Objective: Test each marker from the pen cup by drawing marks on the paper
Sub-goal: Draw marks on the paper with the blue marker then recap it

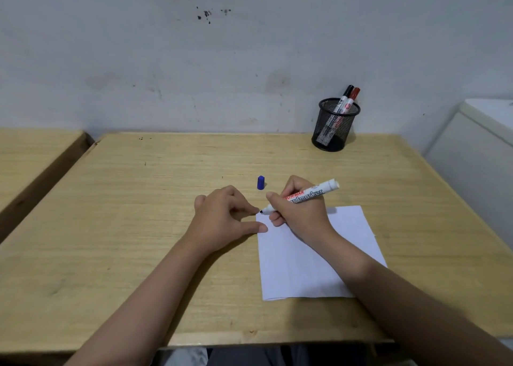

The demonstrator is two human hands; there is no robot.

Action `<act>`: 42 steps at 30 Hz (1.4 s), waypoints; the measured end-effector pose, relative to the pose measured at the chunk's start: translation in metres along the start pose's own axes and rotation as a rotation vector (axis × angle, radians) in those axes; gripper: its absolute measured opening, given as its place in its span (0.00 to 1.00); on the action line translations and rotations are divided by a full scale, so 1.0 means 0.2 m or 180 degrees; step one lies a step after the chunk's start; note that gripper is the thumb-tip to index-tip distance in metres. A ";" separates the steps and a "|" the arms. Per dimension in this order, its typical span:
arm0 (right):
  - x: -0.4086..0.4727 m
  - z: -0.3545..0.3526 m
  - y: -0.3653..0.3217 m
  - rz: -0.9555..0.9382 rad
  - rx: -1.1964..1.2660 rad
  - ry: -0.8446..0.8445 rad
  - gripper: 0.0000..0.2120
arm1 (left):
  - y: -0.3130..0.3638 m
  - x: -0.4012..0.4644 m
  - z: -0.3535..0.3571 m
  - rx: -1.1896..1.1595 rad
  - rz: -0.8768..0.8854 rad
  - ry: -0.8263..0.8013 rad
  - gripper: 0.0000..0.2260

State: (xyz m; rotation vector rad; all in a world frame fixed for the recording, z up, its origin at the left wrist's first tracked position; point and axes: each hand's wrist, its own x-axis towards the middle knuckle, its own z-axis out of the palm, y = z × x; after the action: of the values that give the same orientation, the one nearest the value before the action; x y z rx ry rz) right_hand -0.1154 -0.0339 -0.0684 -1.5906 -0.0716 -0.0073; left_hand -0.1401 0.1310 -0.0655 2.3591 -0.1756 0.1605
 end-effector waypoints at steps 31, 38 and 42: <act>-0.02 -0.03 -0.08 0.0006 0.0996 0.0754 0.08 | 0.03 0.12 0.01 -0.0295 0.0061 0.0165 0.22; -0.01 -0.04 -0.15 -0.0094 0.0989 0.0911 0.11 | 0.07 0.24 0.07 0.0112 0.0127 0.0198 0.11; -0.03 -0.10 -0.21 -0.0147 0.0817 0.0990 0.12 | 0.13 0.24 0.02 -0.0730 -0.0258 0.0333 0.03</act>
State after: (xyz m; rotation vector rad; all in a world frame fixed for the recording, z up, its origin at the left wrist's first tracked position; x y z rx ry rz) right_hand -0.1221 -0.0525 -0.0271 -1.3151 0.1292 -0.2708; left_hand -0.0979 0.1057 -0.0432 2.1199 -0.0444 0.2125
